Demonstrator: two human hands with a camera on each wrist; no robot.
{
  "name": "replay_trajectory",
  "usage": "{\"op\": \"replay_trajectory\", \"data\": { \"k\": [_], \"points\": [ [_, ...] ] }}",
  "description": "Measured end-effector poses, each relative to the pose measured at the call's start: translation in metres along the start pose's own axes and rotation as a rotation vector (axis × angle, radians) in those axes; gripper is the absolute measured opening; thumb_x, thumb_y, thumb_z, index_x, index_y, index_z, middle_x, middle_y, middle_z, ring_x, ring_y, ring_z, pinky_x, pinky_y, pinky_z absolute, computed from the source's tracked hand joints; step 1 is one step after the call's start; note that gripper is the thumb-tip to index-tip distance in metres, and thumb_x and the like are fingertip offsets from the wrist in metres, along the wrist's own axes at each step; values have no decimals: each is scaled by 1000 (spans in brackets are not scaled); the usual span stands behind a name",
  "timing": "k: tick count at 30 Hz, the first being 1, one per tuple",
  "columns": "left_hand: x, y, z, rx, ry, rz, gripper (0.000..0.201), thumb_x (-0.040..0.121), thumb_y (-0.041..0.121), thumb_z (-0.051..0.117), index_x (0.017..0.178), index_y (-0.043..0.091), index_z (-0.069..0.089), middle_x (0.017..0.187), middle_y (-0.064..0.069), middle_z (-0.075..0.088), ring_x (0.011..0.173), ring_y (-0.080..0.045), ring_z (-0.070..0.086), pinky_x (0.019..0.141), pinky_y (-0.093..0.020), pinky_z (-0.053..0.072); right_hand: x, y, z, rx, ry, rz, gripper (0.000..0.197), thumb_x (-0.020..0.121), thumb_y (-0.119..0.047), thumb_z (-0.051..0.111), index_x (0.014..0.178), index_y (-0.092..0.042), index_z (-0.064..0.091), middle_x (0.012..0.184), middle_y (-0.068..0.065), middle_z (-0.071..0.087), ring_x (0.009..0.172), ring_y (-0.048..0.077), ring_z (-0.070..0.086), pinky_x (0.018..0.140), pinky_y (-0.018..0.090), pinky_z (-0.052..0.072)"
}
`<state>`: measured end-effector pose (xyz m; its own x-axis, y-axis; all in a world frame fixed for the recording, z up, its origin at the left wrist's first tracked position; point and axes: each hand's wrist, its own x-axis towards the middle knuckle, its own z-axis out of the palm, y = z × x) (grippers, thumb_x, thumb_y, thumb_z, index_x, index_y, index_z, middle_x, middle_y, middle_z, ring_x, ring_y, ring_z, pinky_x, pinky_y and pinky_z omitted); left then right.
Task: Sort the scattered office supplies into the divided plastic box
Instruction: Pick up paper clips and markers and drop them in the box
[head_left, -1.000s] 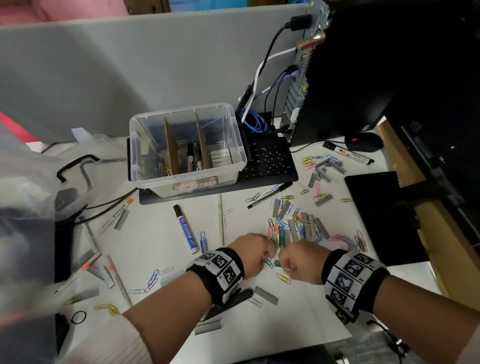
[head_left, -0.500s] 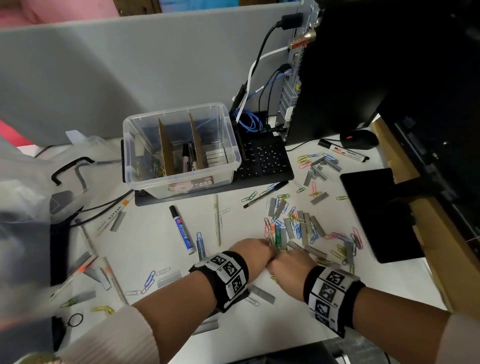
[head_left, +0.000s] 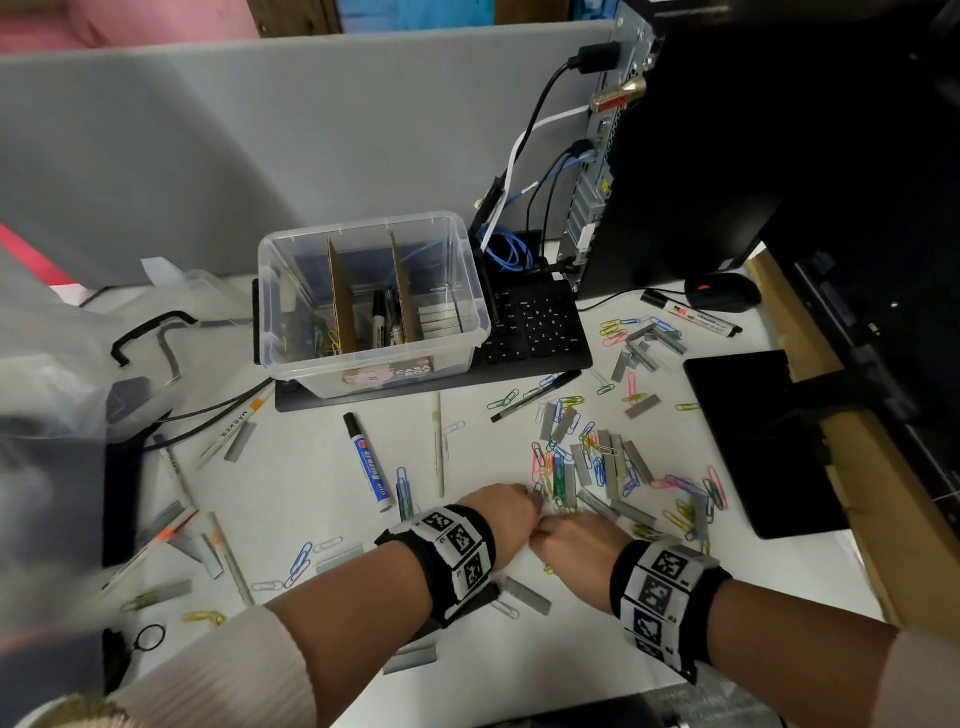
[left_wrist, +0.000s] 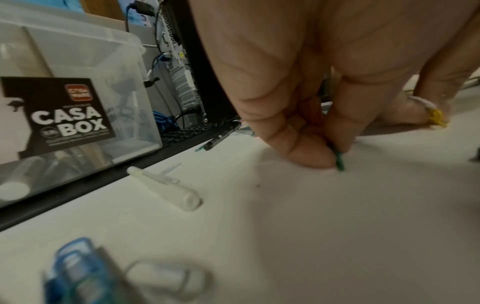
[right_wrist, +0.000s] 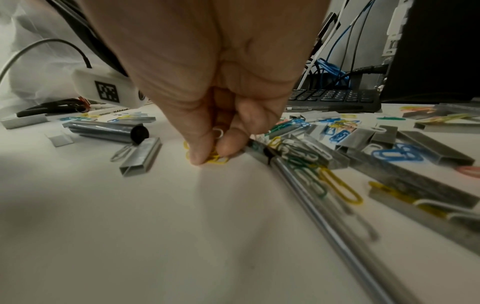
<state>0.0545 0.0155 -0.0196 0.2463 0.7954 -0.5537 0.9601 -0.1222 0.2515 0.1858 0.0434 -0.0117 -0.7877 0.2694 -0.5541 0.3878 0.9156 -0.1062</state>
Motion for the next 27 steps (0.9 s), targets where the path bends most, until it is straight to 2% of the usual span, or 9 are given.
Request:
{"op": "replay_trajectory", "data": {
  "k": [3, 6, 11, 14, 17, 20, 22, 24, 27],
  "points": [
    [-2, -15, -1, -26, -27, -50, 30, 89, 0, 48, 119, 3, 48, 120, -16, 52, 107, -33, 57, 88, -38, 47, -3, 0, -4, -11, -41, -1, 33, 88, 5, 38, 116, -1, 55, 120, 16, 50, 105, 35, 55, 81, 41, 45],
    [-2, -29, -1, -43, -37, -88, 28, 86, -3, 50, 113, 4, 52, 117, -15, 54, 105, -31, 57, 84, -35, 47, -1, 0, -7, 10, -75, 0, 31, 88, 5, 38, 114, -3, 54, 117, 16, 52, 105, 35, 55, 81, 41, 46],
    [-15, -46, -1, -271, 87, -83, 26, 82, -2, 46, 102, 7, 62, 107, -10, 62, 97, -27, 59, 79, -28, 45, 7, 5, -19, 85, -71, 22, 25, 89, 3, 42, 110, -5, 54, 113, 14, 56, 103, 33, 57, 80, 37, 45],
    [-35, -51, -10, -401, 221, -52, 24, 79, 0, 50, 95, 9, 65, 96, -5, 66, 85, -20, 60, 73, -20, 44, 11, 11, -41, 236, 54, 40, 13, 91, -4, 47, 97, -11, 56, 102, 9, 58, 95, 27, 57, 78, 34, 45],
    [-62, -62, -35, -517, 396, -14, 20, 75, 1, 56, 86, 14, 66, 80, 4, 63, 72, -14, 58, 69, -18, 45, 12, 16, -80, 385, 225, 40, 9, 91, -13, 53, 83, -17, 53, 85, -1, 54, 80, 17, 49, 72, 30, 41],
    [-97, -83, -72, -649, 619, -9, 24, 74, -1, 62, 75, 24, 62, 72, 12, 61, 67, -4, 59, 66, -17, 48, 17, 16, -131, 488, 395, 9, 9, 89, -16, 58, 82, -11, 57, 79, -3, 57, 73, 14, 50, 68, 28, 40],
    [-116, -103, -95, -663, 761, -79, 28, 77, -3, 66, 76, 25, 62, 74, 11, 63, 69, -2, 60, 67, -14, 49, 26, 12, -163, 521, 474, -1, 9, 89, -17, 58, 83, -10, 60, 79, -3, 59, 76, 13, 52, 68, 23, 40],
    [-127, -127, -116, -658, 903, -209, 25, 77, -4, 67, 76, 20, 63, 75, 8, 64, 70, -8, 62, 70, -17, 52, 44, 6, -192, 543, 550, -8, 9, 87, -16, 60, 80, -10, 60, 75, -6, 55, 74, 11, 49, 63, 16, 36],
    [-124, -162, -135, -602, 983, -473, 22, 75, -2, 66, 70, 19, 61, 69, 4, 64, 63, -12, 59, 66, -18, 49, 82, -8, -225, 583, 604, -1, 10, 83, -16, 65, 74, -15, 60, 70, -8, 53, 70, 11, 51, 63, 22, 35]
  ]
}}
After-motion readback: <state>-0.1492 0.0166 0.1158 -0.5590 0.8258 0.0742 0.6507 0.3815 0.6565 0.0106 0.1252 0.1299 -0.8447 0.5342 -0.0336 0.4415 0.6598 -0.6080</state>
